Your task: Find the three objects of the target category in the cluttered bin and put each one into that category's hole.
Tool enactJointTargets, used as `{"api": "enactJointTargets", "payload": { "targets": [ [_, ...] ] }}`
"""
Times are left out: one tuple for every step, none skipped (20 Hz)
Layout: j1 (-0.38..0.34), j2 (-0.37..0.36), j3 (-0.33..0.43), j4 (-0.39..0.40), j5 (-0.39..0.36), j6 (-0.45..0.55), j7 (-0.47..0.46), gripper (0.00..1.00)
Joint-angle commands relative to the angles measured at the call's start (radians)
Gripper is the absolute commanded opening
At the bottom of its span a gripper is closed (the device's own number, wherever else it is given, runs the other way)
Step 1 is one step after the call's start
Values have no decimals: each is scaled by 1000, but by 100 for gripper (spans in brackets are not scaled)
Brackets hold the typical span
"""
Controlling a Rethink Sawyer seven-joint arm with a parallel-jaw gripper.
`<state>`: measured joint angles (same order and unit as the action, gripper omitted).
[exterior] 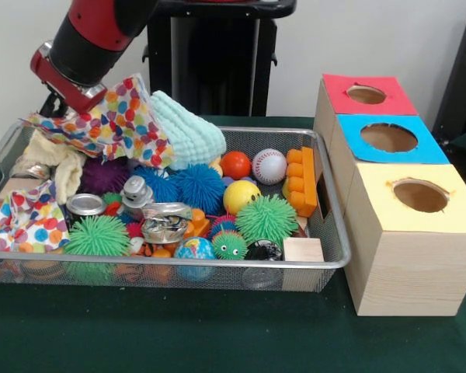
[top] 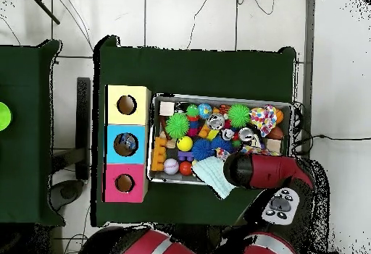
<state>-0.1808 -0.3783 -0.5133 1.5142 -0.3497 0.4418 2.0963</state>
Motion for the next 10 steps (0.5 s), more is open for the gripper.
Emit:
{"api": "enactJointTargets", "payload": {
  "targets": [
    [-11, -13, 146, -57, -56, -49, -57, 0],
    [-10, -13, 146, -59, -64, -55, -55, 0],
    [-13, -15, 149, -60, -68, -56, -58, 0],
    [-16, -16, 152, -61, -72, -58, -60, 0],
    [-22, -18, 158, -63, -76, -56, -67, 0],
    [-31, -21, 167, -64, -81, -56, -77, 0],
    [-44, -25, 182, -67, -86, -55, -93, 0],
    [-55, -27, 193, -73, -92, -48, -109, 0],
    [-63, -29, 201, -81, -100, -44, -123, 0],
    [-66, -30, 203, -91, -111, -41, -132, 0]
  ]
}}
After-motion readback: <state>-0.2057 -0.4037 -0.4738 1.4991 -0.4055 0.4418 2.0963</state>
